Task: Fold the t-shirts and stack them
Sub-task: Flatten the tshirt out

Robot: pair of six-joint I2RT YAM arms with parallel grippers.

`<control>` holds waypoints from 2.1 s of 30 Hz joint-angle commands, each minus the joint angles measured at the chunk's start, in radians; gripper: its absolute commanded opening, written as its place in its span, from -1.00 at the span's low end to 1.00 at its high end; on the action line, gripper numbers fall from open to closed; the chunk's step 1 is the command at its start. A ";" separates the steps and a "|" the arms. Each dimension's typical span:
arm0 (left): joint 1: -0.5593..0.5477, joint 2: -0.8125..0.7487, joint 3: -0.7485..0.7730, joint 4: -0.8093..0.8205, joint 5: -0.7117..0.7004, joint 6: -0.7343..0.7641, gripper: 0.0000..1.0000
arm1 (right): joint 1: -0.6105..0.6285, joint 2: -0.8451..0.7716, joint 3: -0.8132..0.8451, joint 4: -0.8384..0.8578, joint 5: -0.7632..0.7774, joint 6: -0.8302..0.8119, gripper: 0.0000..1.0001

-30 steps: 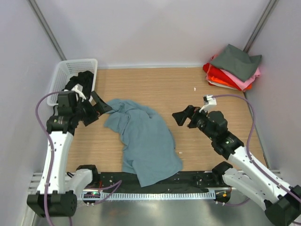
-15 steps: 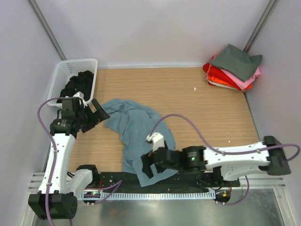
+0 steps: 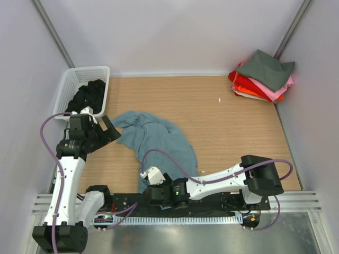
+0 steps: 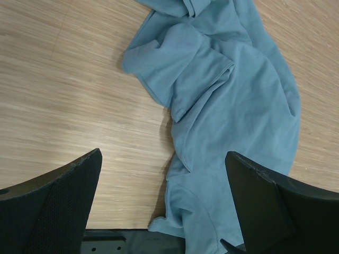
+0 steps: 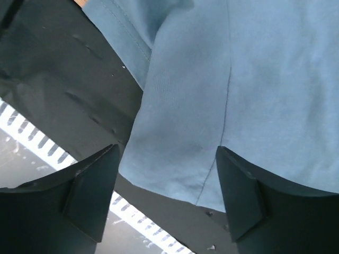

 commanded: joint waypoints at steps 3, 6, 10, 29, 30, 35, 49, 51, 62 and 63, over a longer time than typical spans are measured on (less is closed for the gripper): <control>0.007 -0.013 -0.006 0.036 -0.012 0.014 0.99 | 0.005 0.068 0.025 0.031 -0.007 0.025 0.14; 0.007 -0.015 -0.008 0.036 -0.012 0.014 0.99 | 0.001 0.077 0.013 -0.034 0.073 0.050 -0.26; 0.005 -0.021 -0.011 0.042 -0.012 0.012 0.99 | -0.050 0.007 -0.048 -0.122 0.165 0.081 -0.90; -0.015 0.074 -0.085 0.160 0.044 -0.118 0.70 | -0.686 -0.427 -0.152 -0.333 0.285 -0.022 0.99; -0.056 0.100 -0.092 0.184 0.025 -0.131 0.69 | -0.685 -0.453 -0.165 -0.267 0.185 -0.028 0.99; -0.154 0.198 -0.127 0.228 -0.103 -0.218 0.67 | -0.683 -0.584 -0.266 -0.070 -0.115 -0.011 0.91; -0.154 0.405 -0.290 0.639 -0.259 -0.373 0.47 | -0.668 -0.590 -0.343 -0.009 -0.221 -0.008 0.88; -0.154 0.462 -0.263 0.656 -0.211 -0.368 0.45 | -0.668 -0.584 -0.347 0.000 -0.230 -0.010 0.89; -0.327 0.314 -0.341 0.605 -0.172 -0.506 0.31 | -0.667 -0.538 -0.361 0.056 -0.250 -0.008 0.89; -0.338 0.309 -0.347 0.603 -0.175 -0.511 0.31 | -0.668 -0.535 -0.361 0.060 -0.252 -0.008 0.89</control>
